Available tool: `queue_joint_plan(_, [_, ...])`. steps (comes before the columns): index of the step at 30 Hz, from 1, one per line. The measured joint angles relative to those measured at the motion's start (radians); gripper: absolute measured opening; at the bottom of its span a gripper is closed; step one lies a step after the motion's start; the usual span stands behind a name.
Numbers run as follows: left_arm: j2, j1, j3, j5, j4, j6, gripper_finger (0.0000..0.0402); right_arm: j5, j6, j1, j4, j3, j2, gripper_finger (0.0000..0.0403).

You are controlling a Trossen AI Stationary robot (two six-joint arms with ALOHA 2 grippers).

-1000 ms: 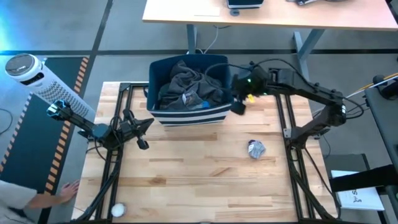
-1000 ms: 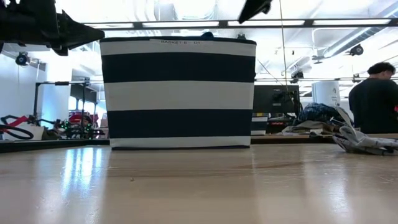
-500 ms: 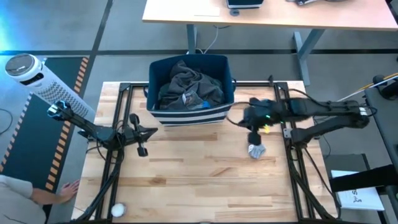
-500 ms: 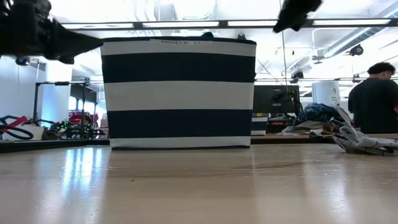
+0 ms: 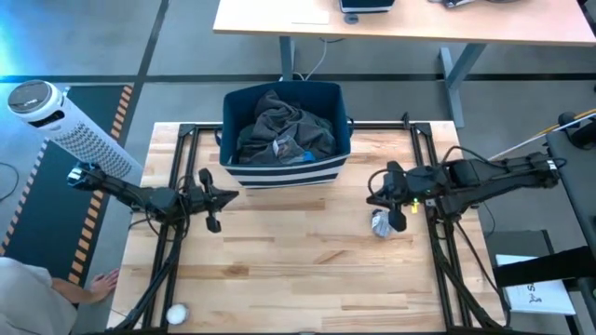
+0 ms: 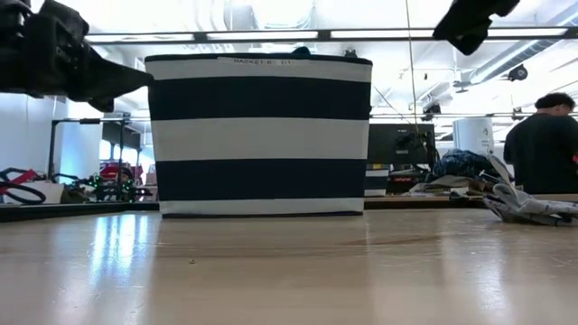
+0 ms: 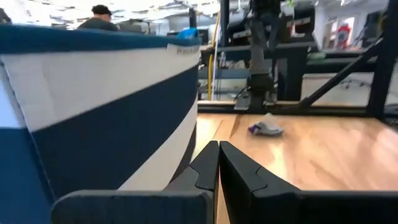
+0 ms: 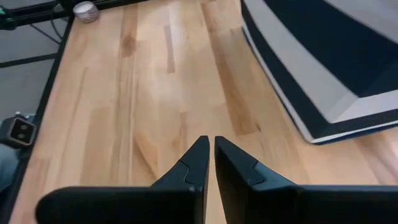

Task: Sort clothes
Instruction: Put the gray sock into the blue laundry organizer

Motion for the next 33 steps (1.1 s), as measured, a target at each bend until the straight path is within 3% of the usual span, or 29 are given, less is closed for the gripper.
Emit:
queue_joint_plan(9, [-0.093, 0.098, -0.001, 0.121, -0.082, -0.016, 0.0, 0.02, 0.098, 0.036, -0.092, -0.024, 0.029, 0.0075])
queue_joint_plan(17, [-0.169, 0.138, -0.001, 0.201, -0.122, -0.028, 0.0, 0.009, 0.236, 0.065, -0.205, -0.071, 0.138, 0.0179])
queue_joint_plan(23, [-0.171, 0.138, -0.001, 0.201, -0.121, -0.023, 0.0, -0.045, 0.315, 0.126, -0.235, -0.1, 0.241, 0.0246])
queue_joint_plan(33, [-0.171, 0.138, -0.002, 0.201, -0.104, -0.003, 0.0, -0.033, 0.417, 0.173, -0.238, -0.1, 0.424, 0.0282])
